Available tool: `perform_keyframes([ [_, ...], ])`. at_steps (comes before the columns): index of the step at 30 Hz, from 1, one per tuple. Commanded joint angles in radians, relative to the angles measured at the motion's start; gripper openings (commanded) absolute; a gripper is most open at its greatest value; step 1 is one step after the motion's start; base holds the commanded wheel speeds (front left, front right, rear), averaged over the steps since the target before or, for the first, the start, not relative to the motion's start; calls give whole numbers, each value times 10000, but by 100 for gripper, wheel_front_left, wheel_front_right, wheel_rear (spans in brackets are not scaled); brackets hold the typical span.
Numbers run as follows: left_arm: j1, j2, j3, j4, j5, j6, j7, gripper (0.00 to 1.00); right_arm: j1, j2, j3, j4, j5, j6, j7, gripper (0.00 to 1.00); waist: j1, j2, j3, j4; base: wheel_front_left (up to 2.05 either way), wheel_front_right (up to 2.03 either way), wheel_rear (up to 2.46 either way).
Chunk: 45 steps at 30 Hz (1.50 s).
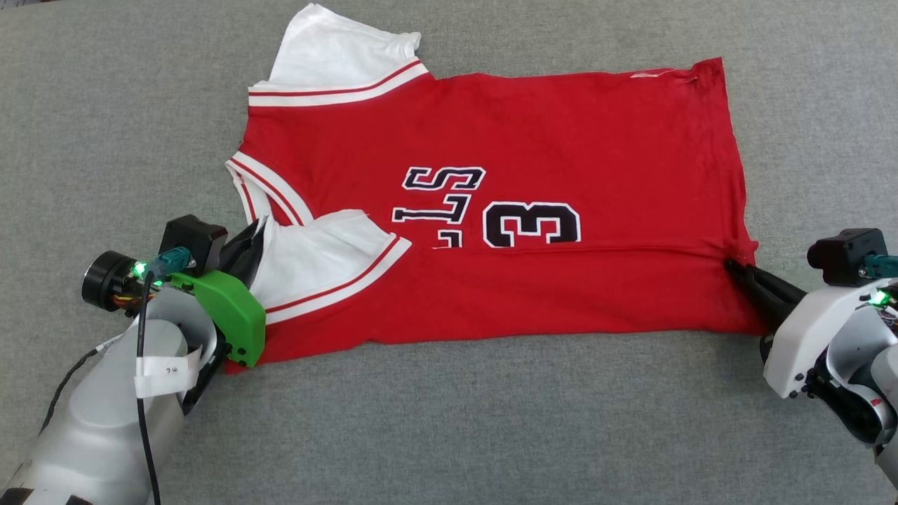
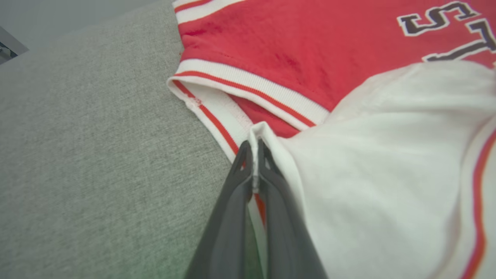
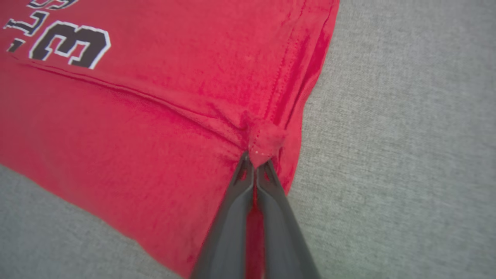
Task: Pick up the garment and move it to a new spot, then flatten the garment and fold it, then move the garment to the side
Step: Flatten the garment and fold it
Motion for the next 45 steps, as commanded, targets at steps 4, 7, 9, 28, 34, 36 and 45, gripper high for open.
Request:
perform_keyframes([
  [4, -132, -157, -358, 570, -250, -27, -85, 100, 20, -27, -91, 118, -194, -6, -335, 100, -1, 0, -368, 95, 0, 0, 0],
  [7, -258, -27, -482, 573, -236, -28, -190, 100, 227, -53, -391, -105, -262, -6, -587, 100, -1, 0, -692, 199, 0, 0, 0],
  [9, -334, 92, -494, 485, -257, -29, -236, 100, 410, -96, -676, -306, -385, -6, -731, 100, -1, 0, -902, 270, 0, 0, 0],
  [28, -1300, 2115, -1938, -3511, -4228, -30, 6820, 100, 1882, 485, -2501, -2051, -1468, -6, 208, 100, -1, 0, -1775, 716, 0, 0, 0],
  [34, -1153, 2427, -2384, -3945, -5113, -30, 8510, 100, 1799, 735, -2457, -2182, -1489, -6, 398, 100, -1, 0, -1677, 451, 0, 0, 0],
  [36, -1015, 2432, -2434, -3917, -5281, -23, 8683, 100, 1769, 796, -2448, -2178, -1483, -6, 415, 100, -1, 0, -1597, 365, 0, 0, 0],
  [45, -658, 2419, -2969, -3229, -4973, 20, 8904, 100, 1405, 941, -2199, -2039, -1440, -6, 313, 100, -1, 0, -967, 20, 0, 0, 0],
])
